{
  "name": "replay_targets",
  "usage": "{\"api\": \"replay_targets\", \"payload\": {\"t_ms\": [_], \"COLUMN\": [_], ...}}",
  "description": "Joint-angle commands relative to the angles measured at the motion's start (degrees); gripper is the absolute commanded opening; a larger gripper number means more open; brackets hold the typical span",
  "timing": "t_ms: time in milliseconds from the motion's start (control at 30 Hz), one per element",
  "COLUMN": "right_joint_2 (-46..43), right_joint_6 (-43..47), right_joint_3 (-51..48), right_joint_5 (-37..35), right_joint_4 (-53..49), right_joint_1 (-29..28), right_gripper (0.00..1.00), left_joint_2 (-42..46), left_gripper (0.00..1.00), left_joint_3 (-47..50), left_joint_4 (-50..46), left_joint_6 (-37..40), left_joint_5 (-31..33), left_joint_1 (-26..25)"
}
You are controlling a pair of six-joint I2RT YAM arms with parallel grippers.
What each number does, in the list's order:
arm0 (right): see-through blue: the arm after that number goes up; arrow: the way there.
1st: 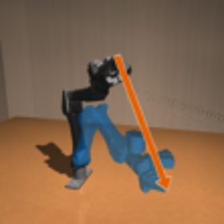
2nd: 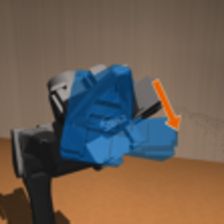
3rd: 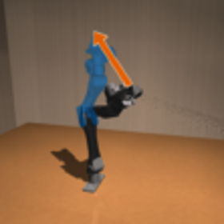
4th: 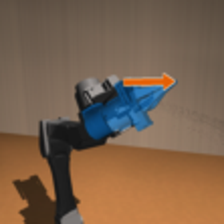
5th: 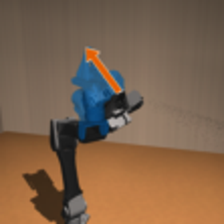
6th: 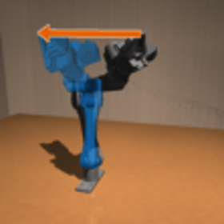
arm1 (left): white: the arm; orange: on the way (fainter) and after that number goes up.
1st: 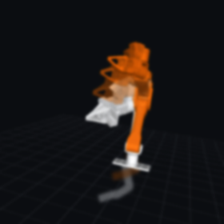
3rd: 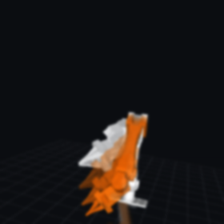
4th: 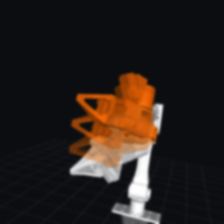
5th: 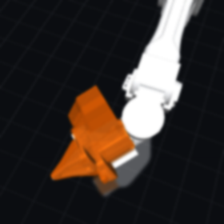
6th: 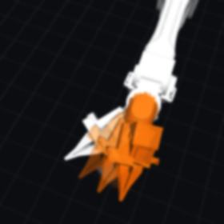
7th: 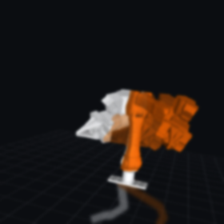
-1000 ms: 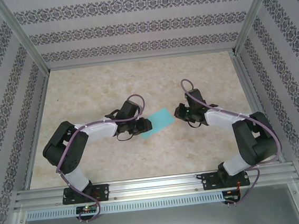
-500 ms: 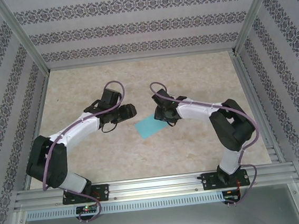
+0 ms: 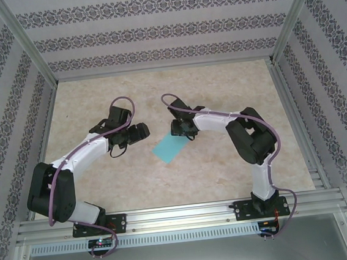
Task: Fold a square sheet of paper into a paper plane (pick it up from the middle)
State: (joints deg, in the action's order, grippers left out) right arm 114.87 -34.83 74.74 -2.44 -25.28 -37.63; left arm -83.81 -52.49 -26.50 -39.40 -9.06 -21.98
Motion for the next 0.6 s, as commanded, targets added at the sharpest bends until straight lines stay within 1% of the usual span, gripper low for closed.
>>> {"api": "replay_targets", "payload": {"t_ms": [0,67,167,233,300,367,467,567], "right_joint_2": [3.8,2.8,-0.5,-3.1,-4.3,-4.3,-4.1,-3.5], "right_joint_6": [10.8,11.8,9.2,4.8,-0.3,-4.4,-7.2,-8.5], "right_joint_3": [1.4,1.2,0.1,-0.9,-1.1,-1.1,-0.8,-0.4], "right_joint_5": [10.1,11.4,11.9,11.1,8.8,8.0,8.5,10.9], "right_joint_4": [1.9,2.6,5.5,7.6,6.6,5.6,4.8,4.0], "right_joint_1": [-1.8,-1.7,-0.9,-0.3,-0.4,-1.2,-3.3,-5.7], "right_gripper": [0.53,0.52,0.53,0.53,0.51,0.50,0.48,0.42], "left_joint_2": [0.7,0.7,0.5,0.7,1.1,1.5,2.4,3.6], "left_gripper": [0.84,0.86,0.88,0.88,0.89,0.89,0.89,0.87], "left_joint_3": [1.4,2.4,3.4,4.4,5.7,6.7,7.7,7.8], "left_joint_4": [-0.2,0.6,1.0,1.4,2.1,2.4,1.9,0.2], "left_joint_6": [1.3,1.3,1.3,0.8,0.0,-0.6,-1.5,-2.2], "left_joint_5": [-1.7,-3.3,-5.1,-6.0,-6.8,-7.1,-5.8,-1.7], "left_joint_1": [0.6,0.6,0.6,0.5,0.5,0.5,0.5,0.5]}}
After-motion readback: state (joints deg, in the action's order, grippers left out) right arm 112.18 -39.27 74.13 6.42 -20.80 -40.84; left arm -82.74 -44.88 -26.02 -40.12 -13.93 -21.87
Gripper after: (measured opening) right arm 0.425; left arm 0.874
